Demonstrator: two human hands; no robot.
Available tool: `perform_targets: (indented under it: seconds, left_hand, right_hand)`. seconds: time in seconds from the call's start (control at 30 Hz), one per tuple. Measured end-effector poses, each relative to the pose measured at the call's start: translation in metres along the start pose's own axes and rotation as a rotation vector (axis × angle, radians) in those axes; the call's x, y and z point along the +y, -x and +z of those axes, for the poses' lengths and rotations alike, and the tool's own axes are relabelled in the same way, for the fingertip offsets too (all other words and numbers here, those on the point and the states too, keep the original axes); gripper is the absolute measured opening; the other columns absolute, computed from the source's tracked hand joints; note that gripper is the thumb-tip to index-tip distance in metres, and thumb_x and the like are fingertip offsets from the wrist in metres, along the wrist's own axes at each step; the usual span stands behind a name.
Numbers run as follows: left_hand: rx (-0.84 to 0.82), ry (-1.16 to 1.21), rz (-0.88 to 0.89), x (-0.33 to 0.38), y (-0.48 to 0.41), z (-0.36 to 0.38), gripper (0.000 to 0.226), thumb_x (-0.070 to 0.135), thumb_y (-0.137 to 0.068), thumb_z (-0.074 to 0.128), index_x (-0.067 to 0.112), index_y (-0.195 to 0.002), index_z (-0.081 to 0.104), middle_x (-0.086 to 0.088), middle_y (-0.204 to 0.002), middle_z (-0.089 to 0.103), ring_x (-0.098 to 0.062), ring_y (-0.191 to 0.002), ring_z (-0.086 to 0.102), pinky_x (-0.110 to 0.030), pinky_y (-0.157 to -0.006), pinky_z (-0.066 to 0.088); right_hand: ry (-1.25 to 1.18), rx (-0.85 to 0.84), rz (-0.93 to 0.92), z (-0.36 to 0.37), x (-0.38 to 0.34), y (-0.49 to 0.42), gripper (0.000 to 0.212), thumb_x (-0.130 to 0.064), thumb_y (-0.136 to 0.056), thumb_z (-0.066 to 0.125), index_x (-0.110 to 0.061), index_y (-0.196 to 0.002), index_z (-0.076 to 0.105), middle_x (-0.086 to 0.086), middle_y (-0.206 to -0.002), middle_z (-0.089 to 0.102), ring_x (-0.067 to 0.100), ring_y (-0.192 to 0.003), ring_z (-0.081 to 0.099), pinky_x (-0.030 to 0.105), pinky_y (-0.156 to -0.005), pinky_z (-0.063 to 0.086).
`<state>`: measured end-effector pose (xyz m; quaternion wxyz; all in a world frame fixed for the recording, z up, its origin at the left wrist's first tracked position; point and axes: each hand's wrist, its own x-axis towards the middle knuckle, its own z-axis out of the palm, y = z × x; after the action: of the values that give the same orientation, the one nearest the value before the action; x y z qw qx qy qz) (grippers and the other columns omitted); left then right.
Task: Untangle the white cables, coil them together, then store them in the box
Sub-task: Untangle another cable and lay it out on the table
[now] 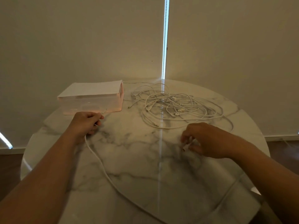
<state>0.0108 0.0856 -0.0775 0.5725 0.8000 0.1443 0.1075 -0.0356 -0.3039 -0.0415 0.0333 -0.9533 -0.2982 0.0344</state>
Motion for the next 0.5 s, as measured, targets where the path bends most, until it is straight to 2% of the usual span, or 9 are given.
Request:
perform_targets:
  seconds: [0.1,0.23,0.3,0.37,0.4,0.47,0.5]
  left_hand:
    - [-0.028,-0.036,0.012,0.001,0.002,-0.001,0.023,0.021,-0.096,0.06,0.005,-0.087,0.072,-0.008,-0.069,0.054,-0.013,-0.045,0.034,-0.019,-0.04,0.026]
    - [-0.049,-0.089,0.014,0.001,0.004,-0.004,0.022,0.021,-0.097,0.058,0.007,-0.087,0.072,-0.006,-0.068,0.054,-0.01,-0.041,0.034,-0.018,-0.041,0.025]
    - [-0.05,-0.103,0.014,0.001,0.005,-0.006,0.022,0.02,-0.097,0.057,0.006,-0.088,0.072,-0.006,-0.066,0.052,-0.006,-0.036,0.034,-0.016,-0.039,0.023]
    - [-0.05,-0.109,0.018,0.001,0.005,-0.006,0.022,0.019,-0.098,0.057,0.005,-0.089,0.071,-0.006,-0.066,0.052,-0.004,-0.034,0.033,-0.015,-0.037,0.022]
    - [-0.051,-0.116,0.02,0.002,0.005,-0.005,0.022,0.019,-0.098,0.056,0.005,-0.089,0.071,-0.006,-0.066,0.052,-0.004,-0.034,0.033,-0.014,-0.037,0.023]
    - [-0.054,-0.127,0.025,0.003,0.006,-0.004,0.022,0.02,-0.098,0.056,0.006,-0.088,0.071,-0.006,-0.067,0.053,-0.004,-0.034,0.034,-0.014,-0.036,0.023]
    - [-0.054,-0.13,0.027,0.004,0.006,-0.004,0.022,0.02,-0.098,0.056,0.006,-0.088,0.071,-0.006,-0.066,0.054,-0.004,-0.034,0.034,-0.014,-0.036,0.023]
  right_hand:
    - [0.016,0.041,0.043,0.004,0.007,0.005,0.004,-0.029,-0.088,0.067,-0.029,-0.086,0.063,-0.012,-0.085,0.059,0.008,-0.081,0.052,0.033,-0.079,0.049]
    - [0.088,0.02,0.163,0.005,0.018,0.011,0.027,-0.028,-0.091,0.06,-0.033,-0.07,0.044,-0.006,-0.085,0.056,0.013,-0.08,0.054,0.03,-0.075,0.049]
    - [0.159,0.033,0.268,0.005,0.029,0.013,0.026,-0.028,-0.094,0.056,-0.03,-0.074,0.04,-0.001,-0.094,0.059,0.018,-0.086,0.059,0.032,-0.074,0.05]
    - [0.227,0.08,0.325,0.004,0.03,0.014,0.011,-0.028,-0.096,0.053,-0.027,-0.085,0.05,0.003,-0.104,0.061,0.022,-0.096,0.061,0.031,-0.074,0.048]
    - [0.246,0.112,0.306,0.004,0.025,0.013,0.006,-0.029,-0.096,0.052,-0.024,-0.095,0.056,0.003,-0.108,0.061,0.022,-0.101,0.06,0.032,-0.077,0.048]
    - [0.208,0.171,0.199,0.005,0.001,0.012,0.022,-0.034,-0.096,0.052,-0.017,-0.109,0.06,0.004,-0.113,0.06,0.024,-0.109,0.056,0.034,-0.085,0.048]
    - [0.139,0.192,0.119,0.005,-0.019,0.012,0.026,-0.037,-0.097,0.051,-0.016,-0.11,0.061,0.004,-0.112,0.06,0.024,-0.109,0.055,0.035,-0.086,0.048]
